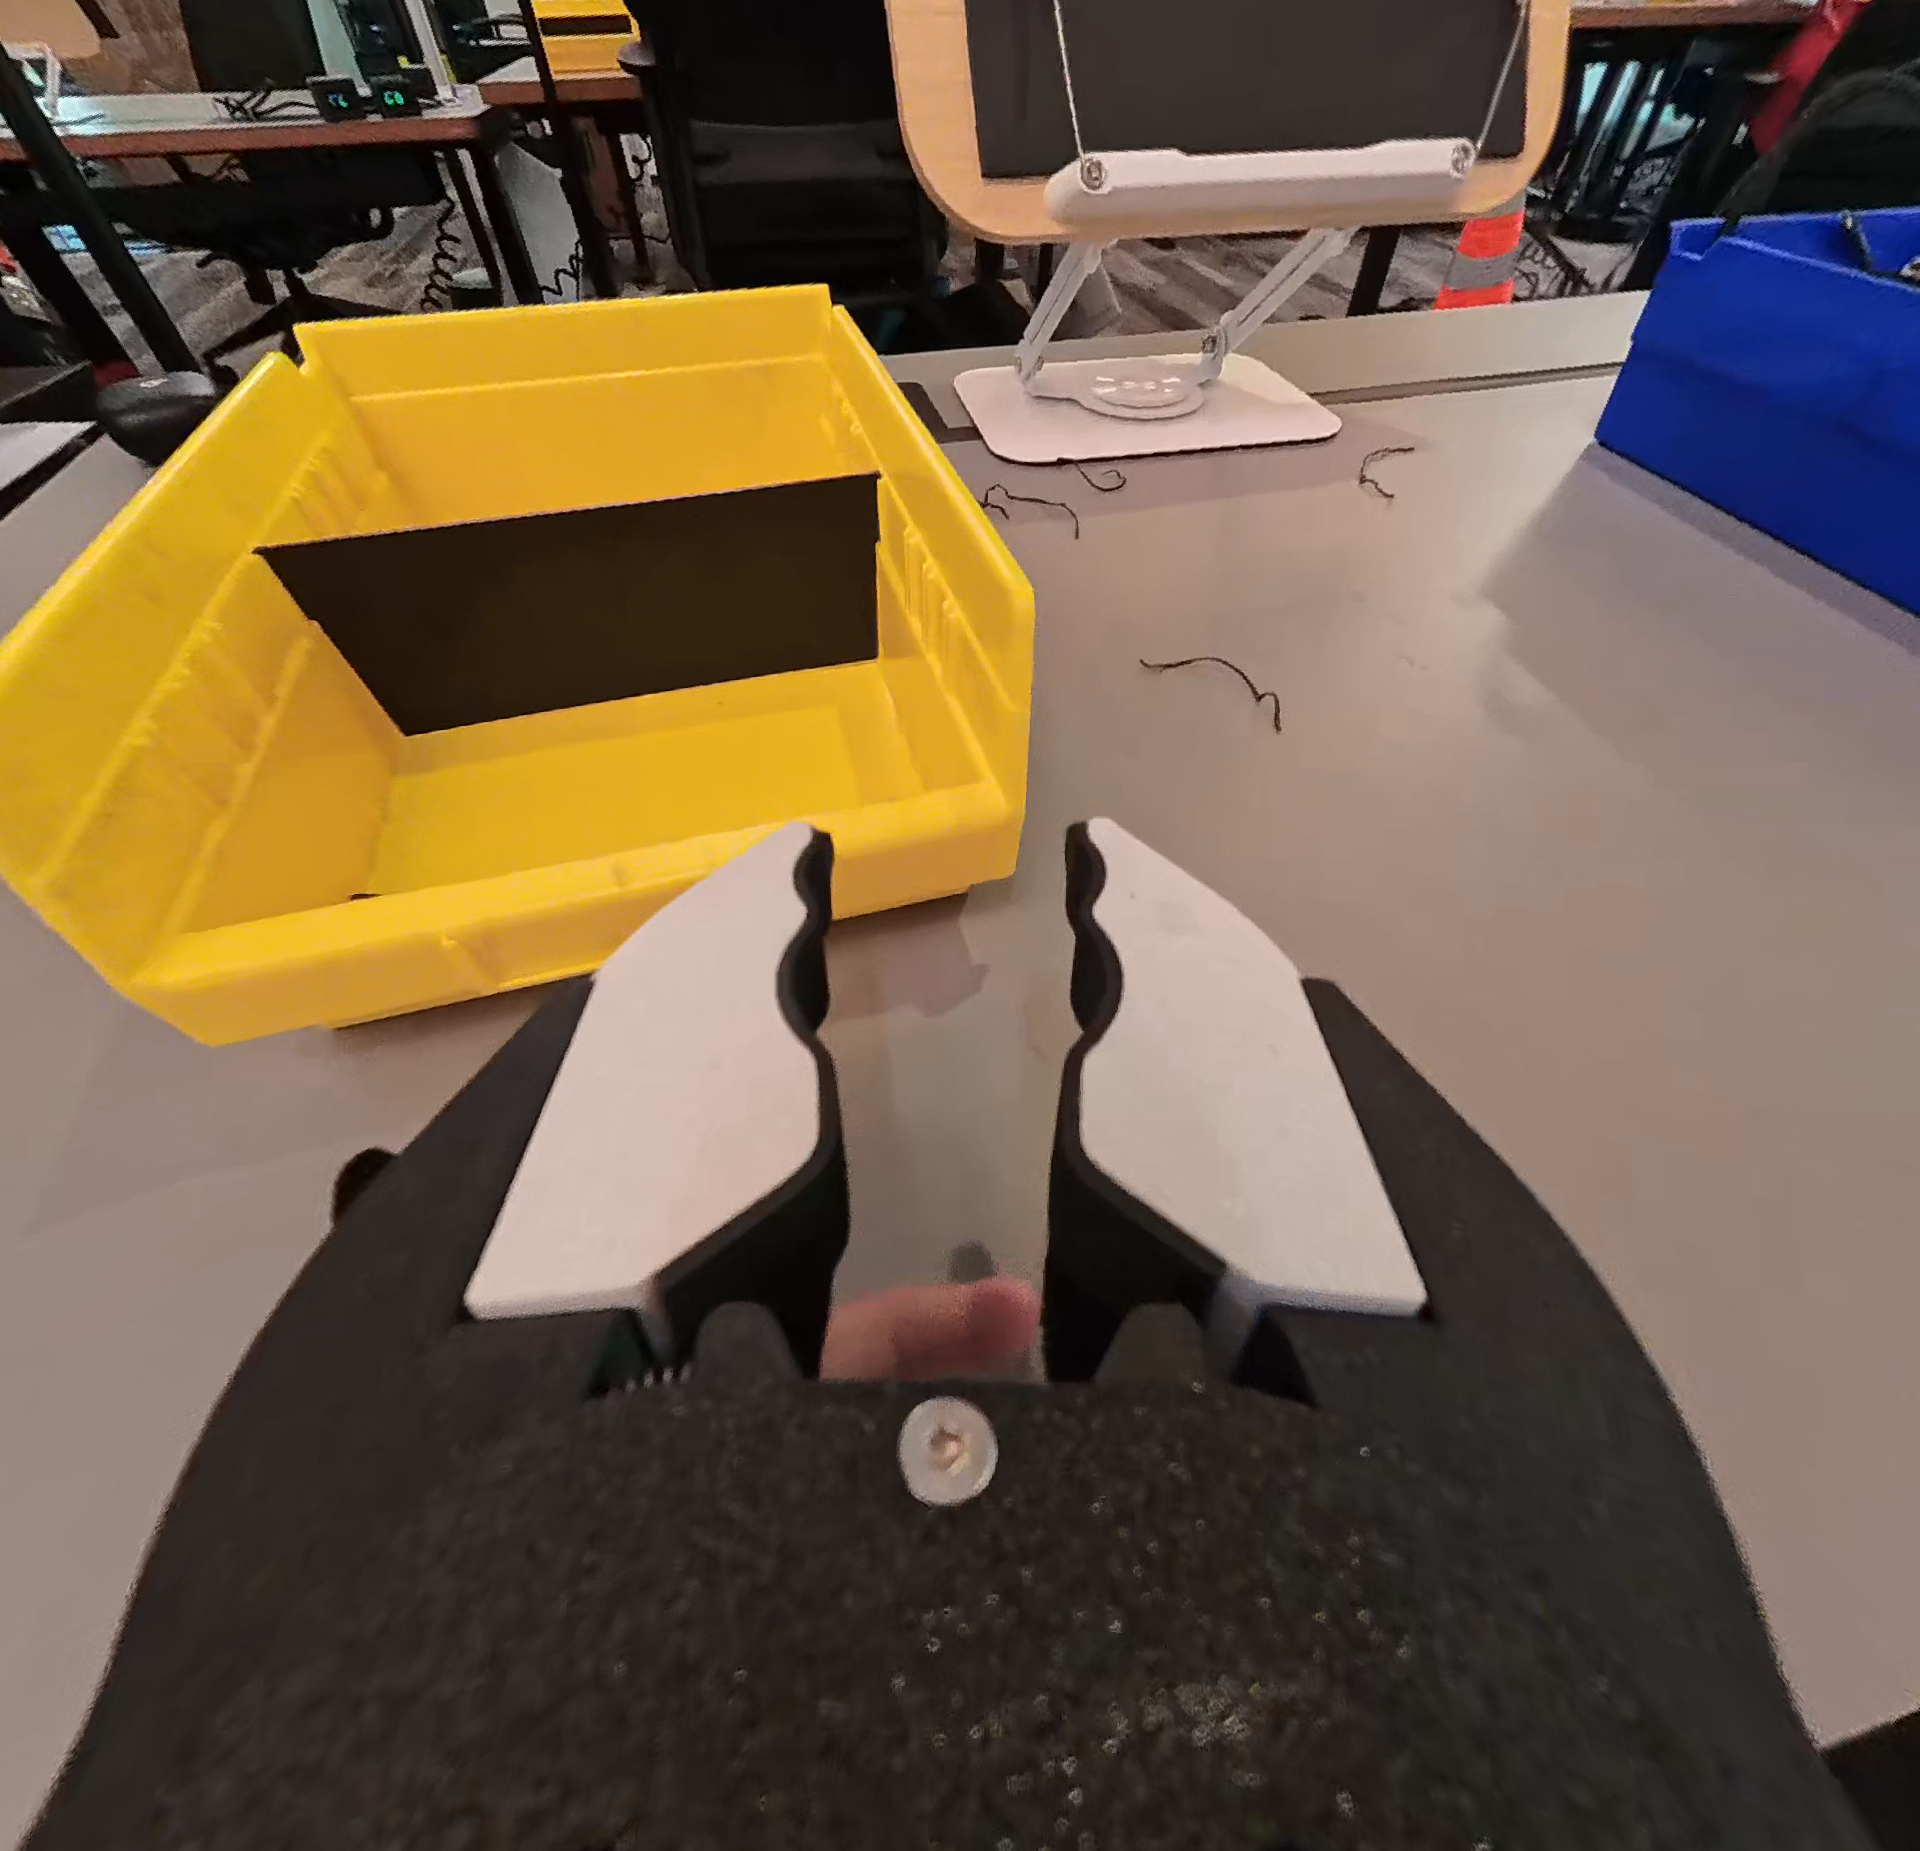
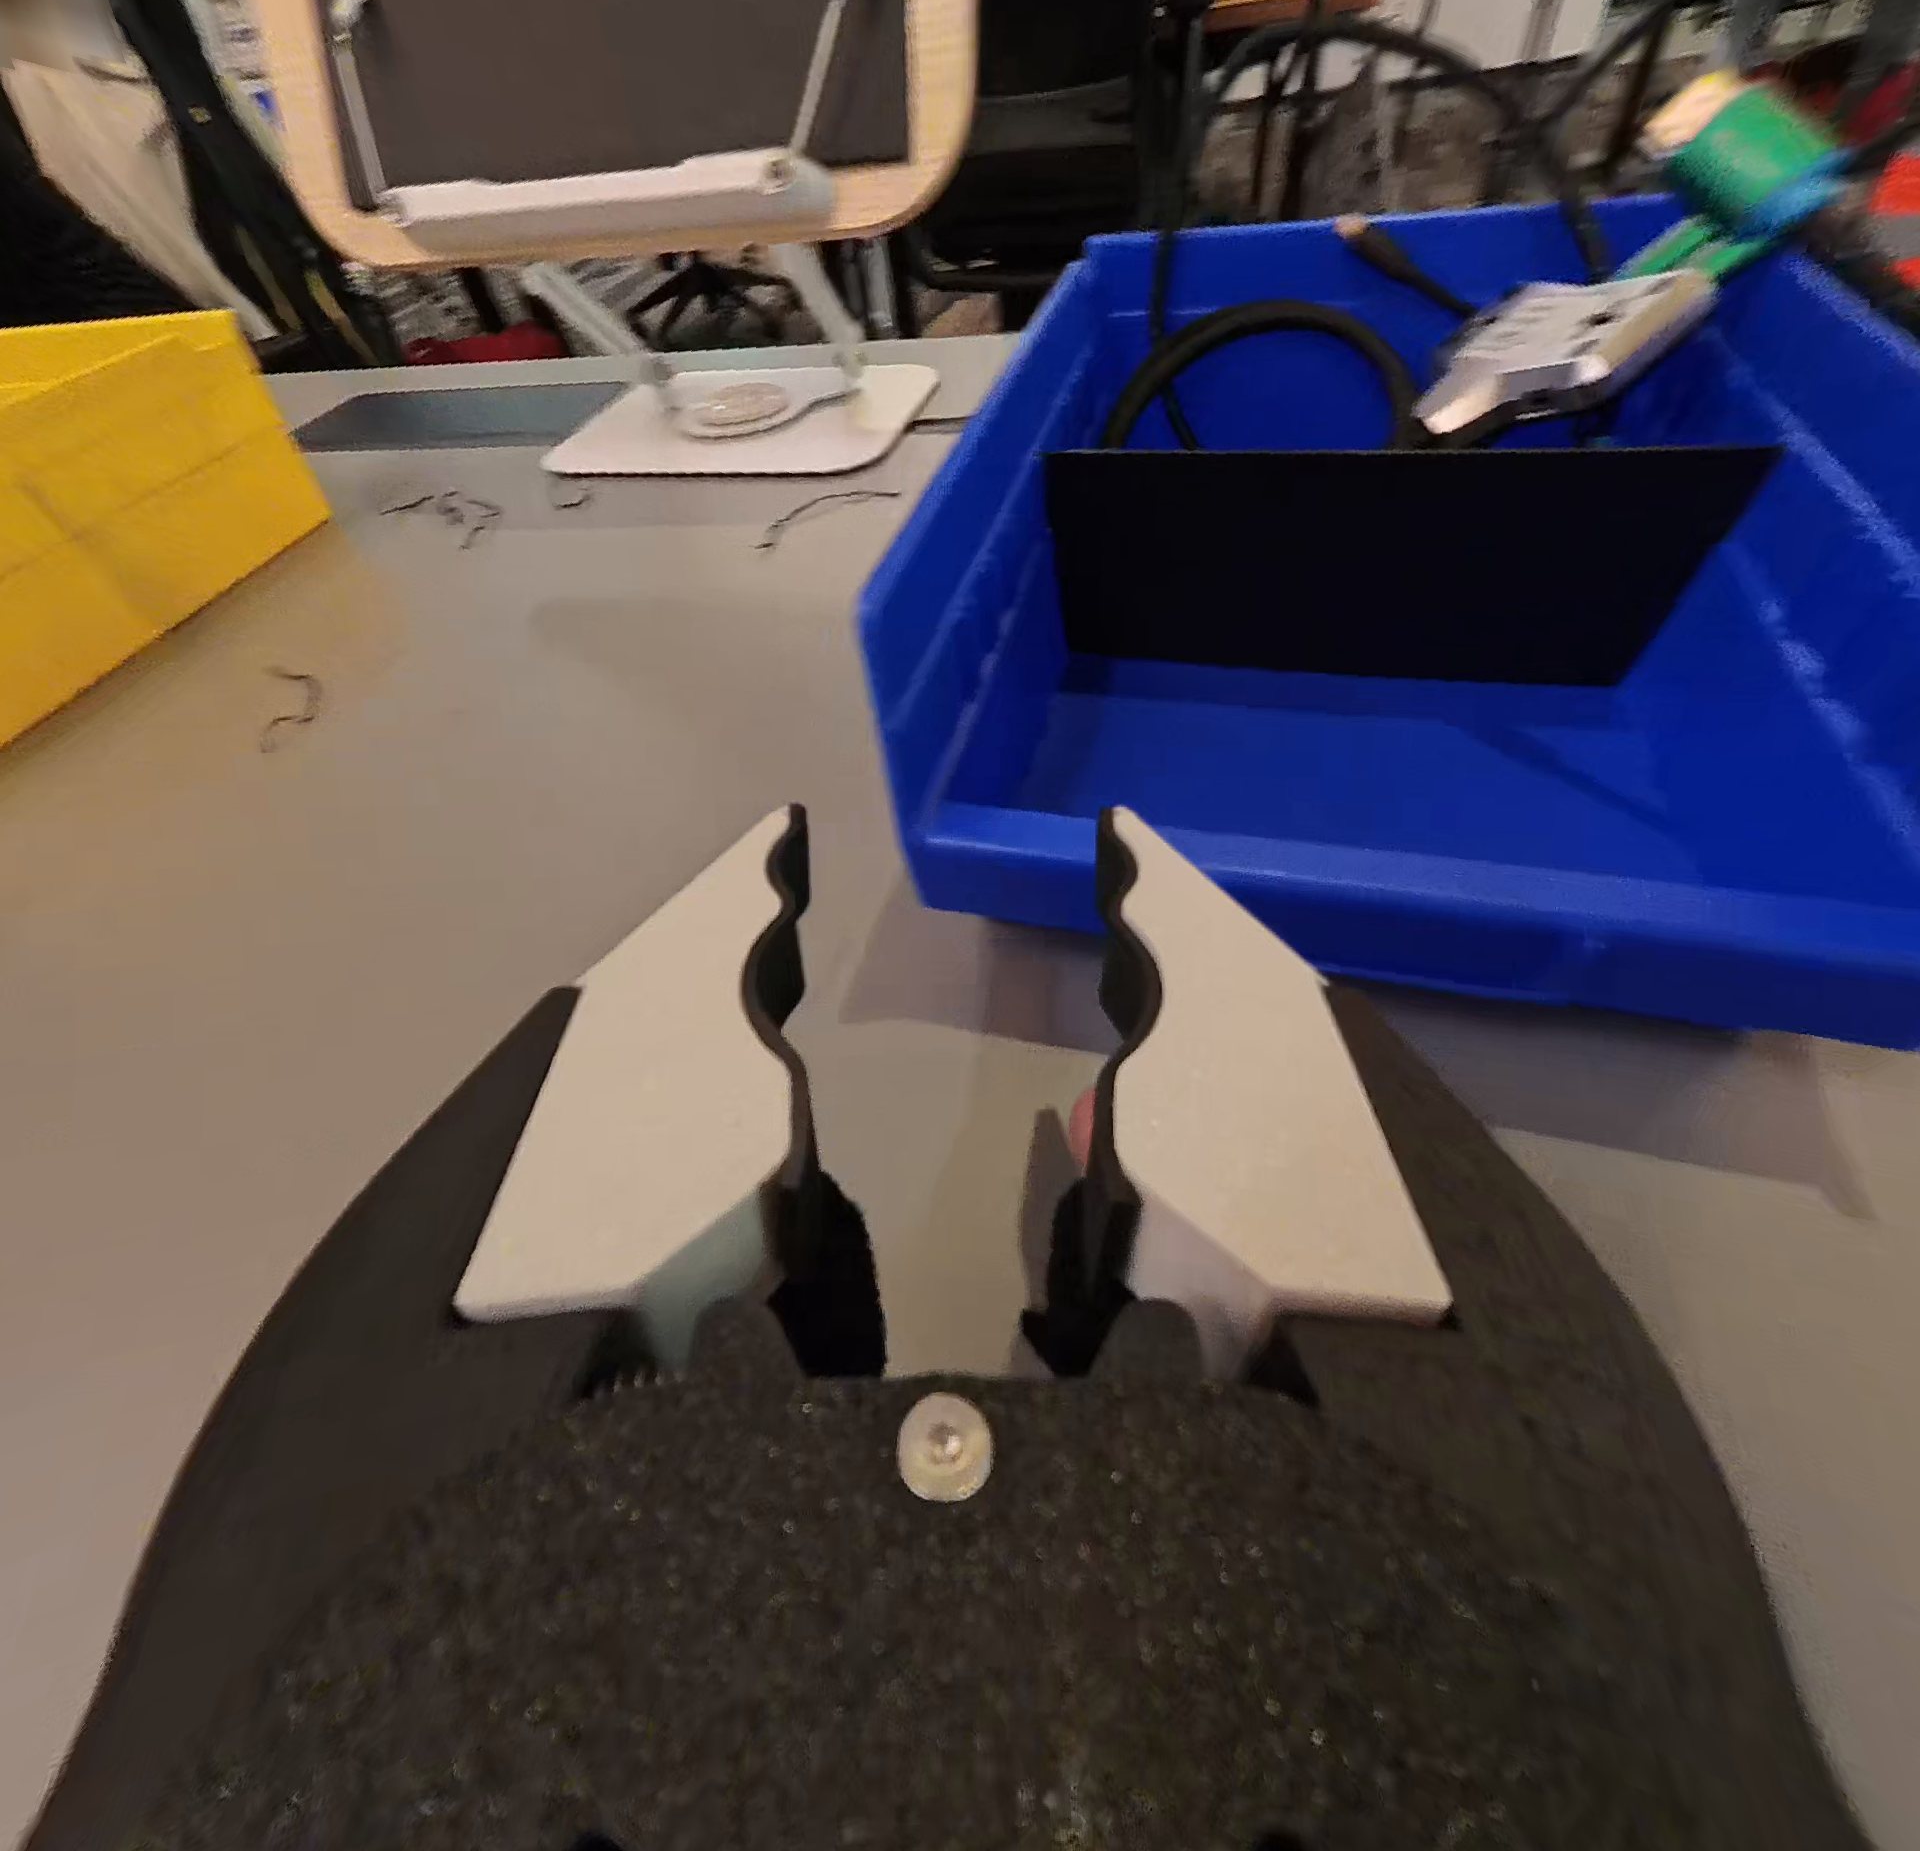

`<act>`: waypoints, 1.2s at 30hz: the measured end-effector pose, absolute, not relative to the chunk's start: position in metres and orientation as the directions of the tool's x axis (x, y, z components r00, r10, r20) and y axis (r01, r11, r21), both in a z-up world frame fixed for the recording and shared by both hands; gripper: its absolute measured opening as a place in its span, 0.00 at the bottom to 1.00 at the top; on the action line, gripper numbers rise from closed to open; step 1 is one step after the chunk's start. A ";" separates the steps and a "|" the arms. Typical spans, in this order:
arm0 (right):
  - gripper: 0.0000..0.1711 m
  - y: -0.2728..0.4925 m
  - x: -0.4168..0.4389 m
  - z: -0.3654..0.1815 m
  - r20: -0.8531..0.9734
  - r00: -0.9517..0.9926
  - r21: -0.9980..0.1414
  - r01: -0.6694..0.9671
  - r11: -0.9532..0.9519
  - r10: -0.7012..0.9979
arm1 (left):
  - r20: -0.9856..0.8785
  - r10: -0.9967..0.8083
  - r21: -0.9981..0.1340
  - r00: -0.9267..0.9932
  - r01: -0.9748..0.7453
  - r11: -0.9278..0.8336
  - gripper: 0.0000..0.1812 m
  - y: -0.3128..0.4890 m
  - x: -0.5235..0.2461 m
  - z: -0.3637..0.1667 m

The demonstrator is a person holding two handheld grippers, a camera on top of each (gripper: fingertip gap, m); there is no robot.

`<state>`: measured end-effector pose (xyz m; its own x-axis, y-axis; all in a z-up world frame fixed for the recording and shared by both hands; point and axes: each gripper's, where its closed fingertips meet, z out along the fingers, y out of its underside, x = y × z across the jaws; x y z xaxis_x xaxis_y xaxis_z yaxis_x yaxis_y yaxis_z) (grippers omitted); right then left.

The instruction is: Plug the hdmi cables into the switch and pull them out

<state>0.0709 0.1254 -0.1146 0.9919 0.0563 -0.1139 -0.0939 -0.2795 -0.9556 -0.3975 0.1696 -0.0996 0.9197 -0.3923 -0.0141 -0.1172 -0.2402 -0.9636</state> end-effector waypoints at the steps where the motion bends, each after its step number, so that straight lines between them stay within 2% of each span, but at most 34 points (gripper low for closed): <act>1: 0.32 0.128 0.060 -0.116 -0.111 0.990 -0.954 -0.082 -0.290 0.086 | -0.027 -0.390 -0.962 0.920 -0.130 -0.240 0.24 0.168 -0.398 -0.101; 6: 0.33 0.152 0.044 -0.110 0.056 0.997 -0.963 0.066 -0.260 0.046 | -0.077 -0.388 -0.953 0.918 -0.182 -0.241 0.27 0.157 -0.403 -0.106; 15: 0.30 0.189 0.030 -0.122 0.045 0.998 -0.932 0.027 -0.360 -0.041 | -0.060 -0.362 -0.952 0.930 -0.163 -0.259 0.28 0.129 -0.418 -0.108; 20: 0.20 0.181 0.003 -0.116 0.024 0.998 -0.941 0.041 -0.337 0.054 | -0.046 -0.392 -0.960 0.919 -0.149 -0.236 0.31 0.126 -0.398 -0.102; 23: 0.21 0.167 0.003 -0.097 0.041 0.998 -0.966 0.051 -0.252 0.045 | 0.018 -0.515 -0.957 0.857 -0.134 -0.258 0.33 0.122 -0.350 -0.106; 25: 0.22 0.155 0.018 -0.088 0.062 0.998 -0.972 0.061 -0.229 0.002 | 0.045 -0.596 -0.953 0.802 -0.145 -0.267 0.30 0.120 -0.306 -0.107; 28: 0.24 0.134 0.059 -0.080 0.063 0.994 -0.975 0.042 -0.218 -0.091 | -0.016 -0.694 -0.949 0.720 -0.230 -0.217 0.29 0.119 -0.232 -0.106; 33: 0.25 0.095 0.161 -0.069 -0.043 0.952 -0.983 -0.094 -0.156 -0.303 | -0.060 -0.740 -0.938 0.670 -0.292 -0.189 0.29 0.130 -0.100 -0.110; 36: 0.24 0.081 0.199 -0.073 -0.084 0.932 -0.978 -0.145 -0.150 -0.354 | -0.053 -0.706 -0.943 0.706 -0.268 -0.197 0.29 0.142 -0.037 -0.113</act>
<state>0.1986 0.0812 -0.0731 0.9316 -0.3536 -0.0835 -0.1448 -0.1504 -0.9780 -0.0374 0.1423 -0.1126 0.7060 -0.7062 -0.0530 -0.2680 -0.1971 -0.9431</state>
